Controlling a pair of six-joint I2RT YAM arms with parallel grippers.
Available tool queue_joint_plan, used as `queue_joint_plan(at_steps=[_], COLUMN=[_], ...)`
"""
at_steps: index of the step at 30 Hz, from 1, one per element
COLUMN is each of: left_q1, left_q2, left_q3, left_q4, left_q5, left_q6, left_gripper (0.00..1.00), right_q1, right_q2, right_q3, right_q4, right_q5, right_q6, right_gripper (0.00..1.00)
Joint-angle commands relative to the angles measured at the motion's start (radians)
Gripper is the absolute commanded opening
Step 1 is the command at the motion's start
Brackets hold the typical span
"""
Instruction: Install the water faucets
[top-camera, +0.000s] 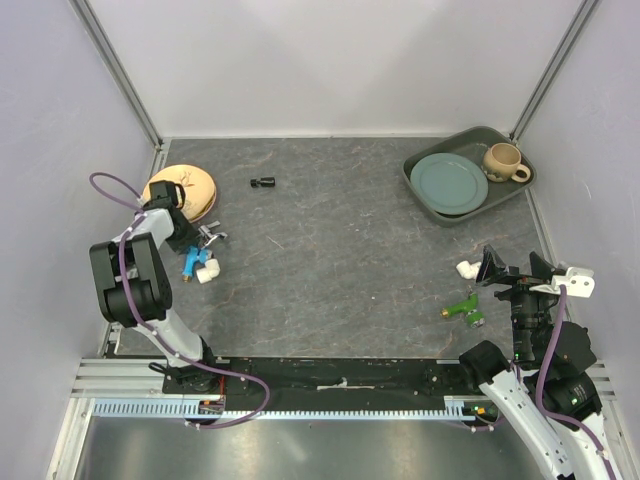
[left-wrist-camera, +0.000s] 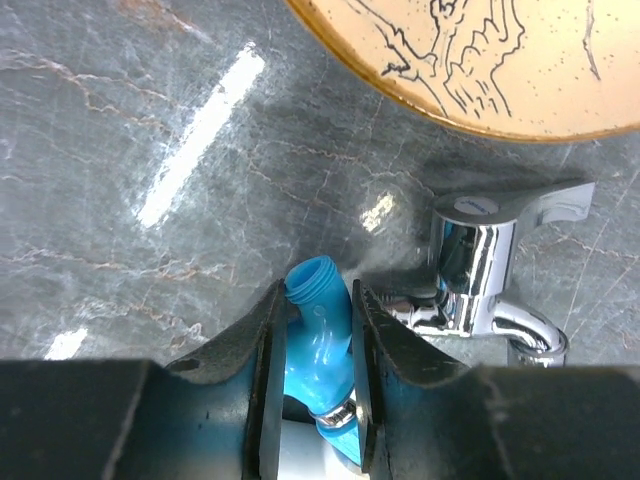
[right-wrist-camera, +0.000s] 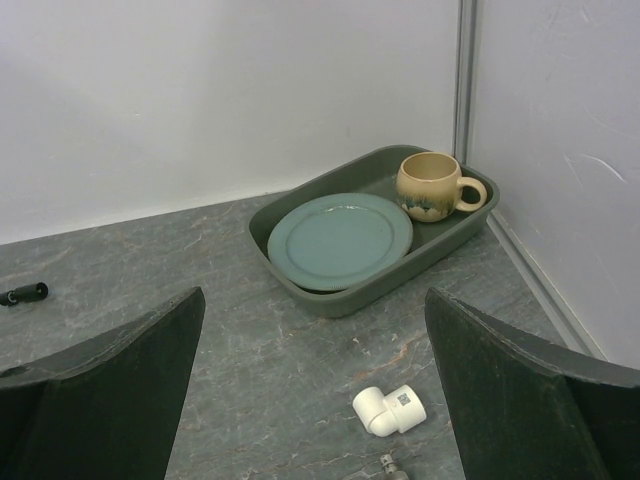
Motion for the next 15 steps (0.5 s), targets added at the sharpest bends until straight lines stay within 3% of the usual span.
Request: queue_joint_plan(at_steps=[1, 15], left_q1=[0.000, -0.002], left_q2=[-0.099, -0.289], left_q3=[0.016, -0.018], left_q4=[-0.028, 0.013], left_q5=[-0.027, 0.006], left_q6=[0.054, 0.069], left_gripper=[0.02, 0.02], right_q1=[0.011, 0.014], right_q2=[-0.005, -0.005], right_q3=[0.030, 0.029], right_q4=[0.006, 0.006], right_q5=[-0.007, -0.010], right_q6=[0.004, 0.005], right_gripper=[0.98, 0.98])
